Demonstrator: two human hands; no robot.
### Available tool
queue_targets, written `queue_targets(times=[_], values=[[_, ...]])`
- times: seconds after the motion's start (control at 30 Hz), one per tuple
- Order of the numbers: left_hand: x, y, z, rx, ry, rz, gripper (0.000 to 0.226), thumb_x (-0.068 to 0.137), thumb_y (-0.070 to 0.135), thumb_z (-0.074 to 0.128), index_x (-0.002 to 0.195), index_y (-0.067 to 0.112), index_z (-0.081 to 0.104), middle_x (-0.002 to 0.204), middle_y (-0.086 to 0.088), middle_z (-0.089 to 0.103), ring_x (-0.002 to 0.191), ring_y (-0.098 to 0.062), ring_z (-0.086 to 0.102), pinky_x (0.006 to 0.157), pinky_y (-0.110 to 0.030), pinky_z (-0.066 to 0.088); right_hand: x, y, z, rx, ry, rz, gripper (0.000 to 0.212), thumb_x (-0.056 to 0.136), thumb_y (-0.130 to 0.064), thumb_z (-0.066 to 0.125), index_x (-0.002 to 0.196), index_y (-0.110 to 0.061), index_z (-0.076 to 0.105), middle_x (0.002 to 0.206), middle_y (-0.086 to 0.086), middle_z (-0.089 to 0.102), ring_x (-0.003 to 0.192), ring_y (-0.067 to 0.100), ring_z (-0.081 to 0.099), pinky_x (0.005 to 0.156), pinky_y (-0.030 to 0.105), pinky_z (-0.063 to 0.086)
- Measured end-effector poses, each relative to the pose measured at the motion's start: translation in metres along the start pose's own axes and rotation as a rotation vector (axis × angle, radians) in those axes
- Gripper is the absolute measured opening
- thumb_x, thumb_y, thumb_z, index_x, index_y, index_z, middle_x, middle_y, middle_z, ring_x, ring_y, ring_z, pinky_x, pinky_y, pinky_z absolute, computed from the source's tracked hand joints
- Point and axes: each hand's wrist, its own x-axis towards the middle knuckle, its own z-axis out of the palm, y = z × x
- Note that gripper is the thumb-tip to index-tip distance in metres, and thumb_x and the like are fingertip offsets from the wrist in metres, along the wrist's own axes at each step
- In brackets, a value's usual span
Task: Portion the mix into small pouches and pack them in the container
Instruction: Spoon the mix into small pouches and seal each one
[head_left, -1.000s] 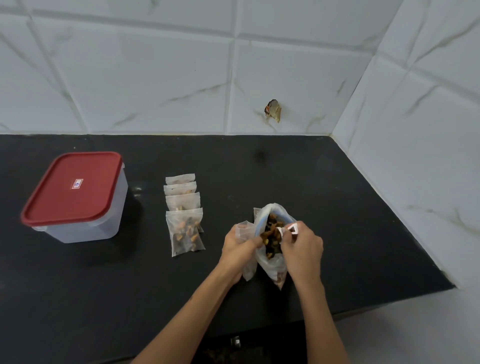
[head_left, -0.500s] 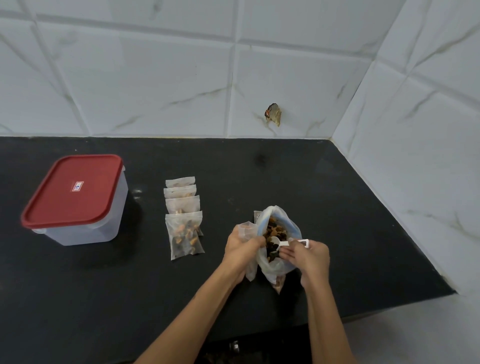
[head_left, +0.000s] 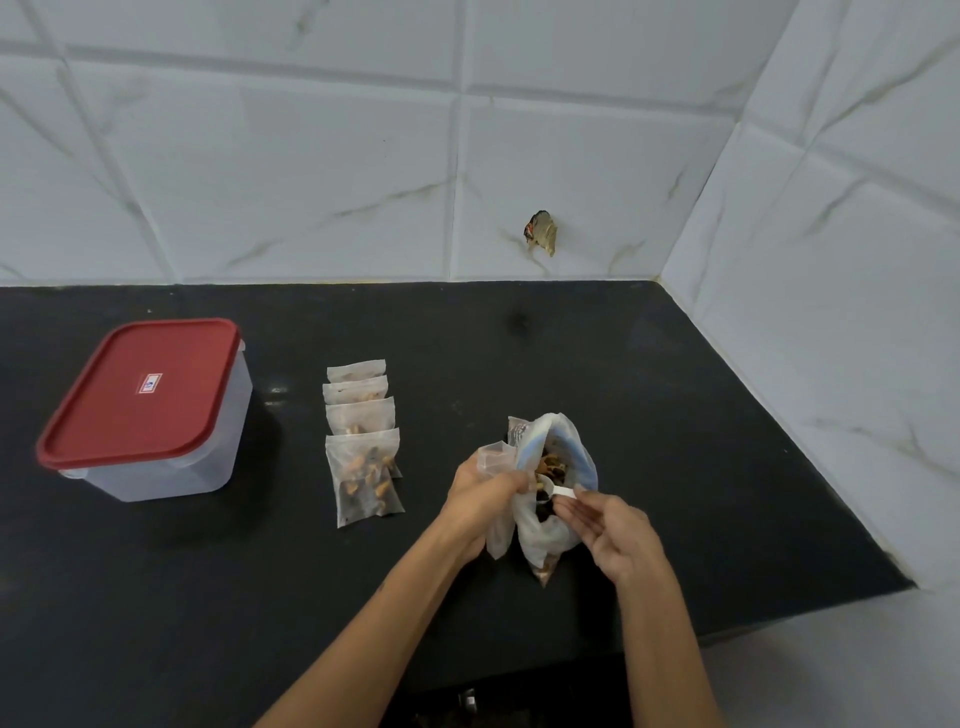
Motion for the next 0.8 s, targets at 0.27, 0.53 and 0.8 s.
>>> queue_targets(times=[0.27,0.53,0.8], values=[[-0.007,-0.001,0.002,-0.023,0.132,0.033,0.021,0.084,-0.004,0.06,0.101,0.008,0.059,0.081,-0.002,0.063,0.069,-0.006,0.061,0.047,-0.011,0.048,0.0,-0.001,0.001,0.082,-0.034,0.072,0.004,0.09,0.007,0.055,0.094,0.007,0.057,0.086,0.027,0.065,0.078,0.029,0.067,0.053,0.032,0.06],[-0.005,0.0,-0.008,0.197,0.106,0.081,0.038,0.076,0.007,0.073,0.11,0.015,0.058,0.097,-0.002,0.066,0.087,-0.011,0.065,0.069,-0.025,0.054,-0.006,-0.003,-0.002,0.173,-0.054,0.078,0.006,0.088,0.007,0.057,0.094,0.004,0.058,0.088,0.026,0.065,0.08,0.028,0.067,0.058,0.032,0.06],[-0.014,0.008,-0.005,0.734,0.367,0.524,0.049,0.07,0.028,0.076,0.109,0.022,0.047,0.104,0.009,0.048,0.092,-0.006,0.05,0.075,-0.023,0.042,-0.019,-0.012,-0.002,0.186,-0.038,-0.004,0.004,0.087,0.006,0.059,0.091,0.006,0.059,0.085,0.023,0.067,0.075,0.025,0.069,0.056,0.026,0.06]])
